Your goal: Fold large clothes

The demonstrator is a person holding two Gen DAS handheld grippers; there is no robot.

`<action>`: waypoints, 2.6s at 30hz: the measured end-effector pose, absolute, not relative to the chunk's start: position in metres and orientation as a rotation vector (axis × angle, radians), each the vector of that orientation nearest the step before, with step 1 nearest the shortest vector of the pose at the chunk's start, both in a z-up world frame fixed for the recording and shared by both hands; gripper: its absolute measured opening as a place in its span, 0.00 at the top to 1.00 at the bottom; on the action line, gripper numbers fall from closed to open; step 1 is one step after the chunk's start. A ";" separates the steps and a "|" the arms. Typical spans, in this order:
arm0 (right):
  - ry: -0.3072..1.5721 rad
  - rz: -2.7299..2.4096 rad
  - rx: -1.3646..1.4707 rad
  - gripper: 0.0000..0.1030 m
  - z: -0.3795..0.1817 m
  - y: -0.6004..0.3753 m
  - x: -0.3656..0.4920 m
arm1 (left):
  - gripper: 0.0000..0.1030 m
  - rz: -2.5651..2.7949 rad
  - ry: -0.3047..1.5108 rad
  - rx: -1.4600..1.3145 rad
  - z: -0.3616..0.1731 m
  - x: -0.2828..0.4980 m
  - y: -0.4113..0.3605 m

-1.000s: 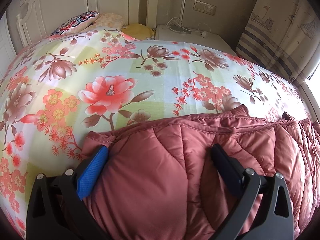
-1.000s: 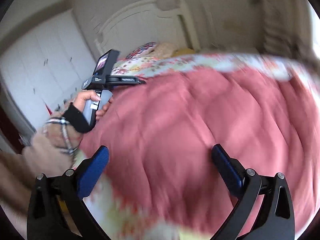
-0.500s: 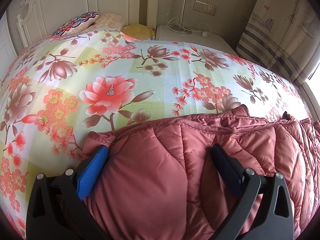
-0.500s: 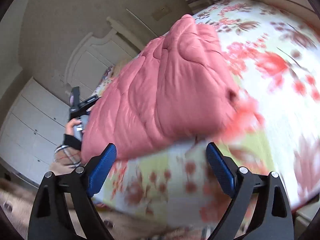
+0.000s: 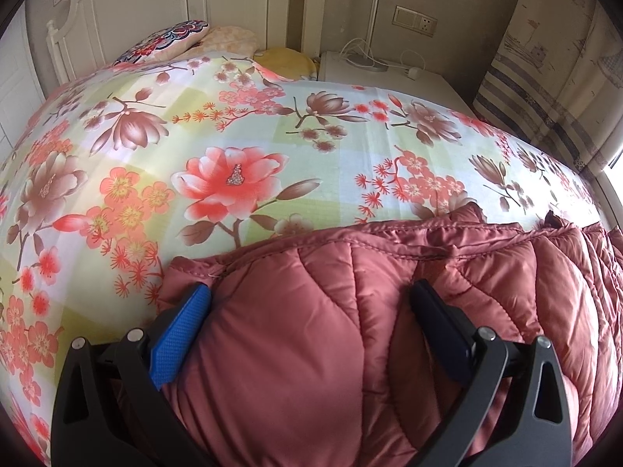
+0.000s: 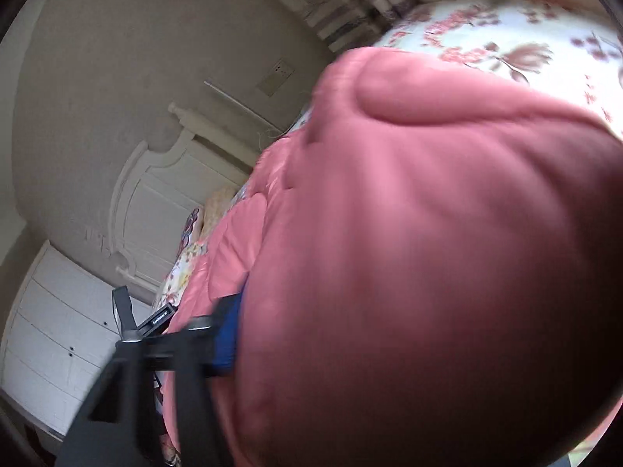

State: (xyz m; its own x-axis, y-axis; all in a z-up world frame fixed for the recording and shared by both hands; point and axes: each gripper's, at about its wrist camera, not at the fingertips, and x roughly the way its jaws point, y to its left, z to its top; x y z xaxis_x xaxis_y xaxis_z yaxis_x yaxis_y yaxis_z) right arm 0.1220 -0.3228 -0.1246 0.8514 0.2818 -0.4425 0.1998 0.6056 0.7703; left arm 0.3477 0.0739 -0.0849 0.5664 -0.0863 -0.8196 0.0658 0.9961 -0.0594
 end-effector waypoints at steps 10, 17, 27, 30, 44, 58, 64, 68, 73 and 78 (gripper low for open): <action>0.492 0.112 0.831 0.64 -0.097 -0.328 0.114 | 0.02 0.025 0.861 0.101 -0.035 0.317 0.040; 0.411 0.062 0.769 0.64 -0.080 -0.354 0.093 | 0.02 -0.198 0.731 0.225 0.001 0.251 -0.058; 0.351 -0.038 0.477 0.64 -0.040 -0.340 0.081 | 0.02 -0.271 0.861 0.305 -0.070 0.248 -0.127; 0.347 -0.059 0.385 0.64 -0.032 -0.329 0.085 | 0.02 -0.302 0.806 0.187 -0.040 0.222 -0.106; 0.347 -0.077 0.215 0.64 -0.016 -0.299 0.075 | 0.02 -0.371 0.749 0.234 -0.046 0.166 -0.114; 0.373 -0.086 0.171 0.64 -0.012 -0.294 0.067 | 0.02 -0.255 0.833 0.308 -0.060 0.279 -0.108; 0.372 -0.085 0.141 0.64 -0.011 -0.290 0.071 | 0.02 -0.361 0.718 0.192 -0.014 0.194 -0.082; 0.359 -0.085 0.115 0.64 -0.008 -0.281 0.072 | 0.02 -0.487 0.771 0.293 -0.046 0.135 -0.104; 0.348 -0.072 -0.072 0.64 -0.002 -0.236 0.072 | 0.02 -0.492 0.738 0.343 -0.064 0.123 -0.111; 0.322 -0.078 -0.292 0.64 0.008 -0.180 0.074 | 0.02 -0.425 0.676 0.141 -0.018 0.131 -0.026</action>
State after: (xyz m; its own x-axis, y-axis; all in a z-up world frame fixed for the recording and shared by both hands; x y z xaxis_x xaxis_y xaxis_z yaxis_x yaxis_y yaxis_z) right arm 0.0740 -0.1804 0.0080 0.9460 -0.1214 -0.3006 0.0288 0.9550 -0.2952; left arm 0.1310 -0.0258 -0.0182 0.6983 -0.3347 -0.6327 0.4251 0.9051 -0.0096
